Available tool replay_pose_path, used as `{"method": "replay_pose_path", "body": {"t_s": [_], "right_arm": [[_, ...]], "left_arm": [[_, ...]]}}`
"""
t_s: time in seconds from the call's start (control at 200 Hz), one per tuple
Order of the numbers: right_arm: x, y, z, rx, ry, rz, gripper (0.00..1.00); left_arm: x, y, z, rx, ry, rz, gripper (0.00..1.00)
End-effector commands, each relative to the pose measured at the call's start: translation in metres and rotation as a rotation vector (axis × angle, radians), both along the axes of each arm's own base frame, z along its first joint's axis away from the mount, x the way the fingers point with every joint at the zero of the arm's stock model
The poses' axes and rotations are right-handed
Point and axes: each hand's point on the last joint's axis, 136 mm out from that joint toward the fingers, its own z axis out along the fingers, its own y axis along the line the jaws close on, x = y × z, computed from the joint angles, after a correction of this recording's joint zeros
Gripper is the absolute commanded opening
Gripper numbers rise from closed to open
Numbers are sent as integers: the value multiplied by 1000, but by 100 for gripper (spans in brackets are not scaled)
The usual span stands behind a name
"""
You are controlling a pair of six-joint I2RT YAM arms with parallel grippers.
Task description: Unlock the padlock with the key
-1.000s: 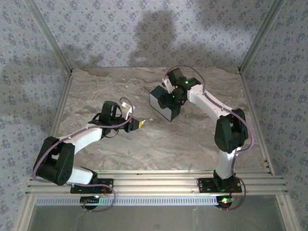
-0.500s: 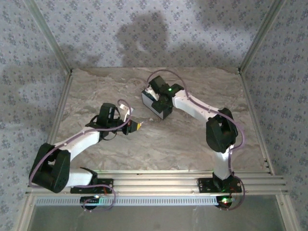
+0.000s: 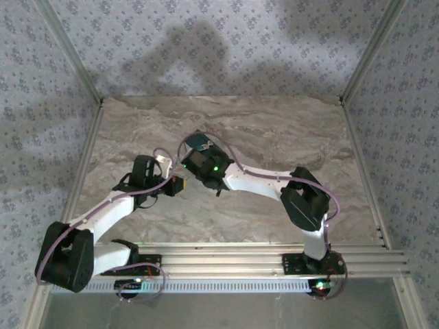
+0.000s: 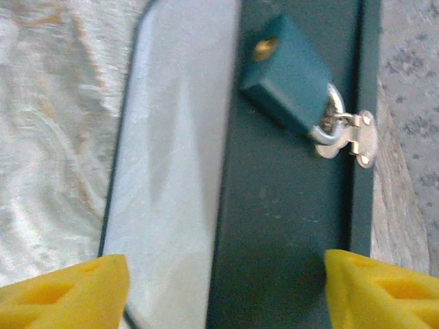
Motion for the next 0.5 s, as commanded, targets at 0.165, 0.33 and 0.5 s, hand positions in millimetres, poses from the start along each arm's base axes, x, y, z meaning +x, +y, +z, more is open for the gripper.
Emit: {"method": "replay_pose_path", "body": {"t_s": [0.165, 0.33, 0.5], "right_arm": [[-41, 1, 44, 469, 392, -34, 93], [-30, -17, 68, 614, 504, -161, 97], [-21, -15, 53, 580, 549, -246, 100]], "left_arm": [[3, 18, 10, -9, 2, 102, 0], [2, 19, 15, -18, -1, 112, 0], [0, 22, 19, -12, -1, 121, 0]]}}
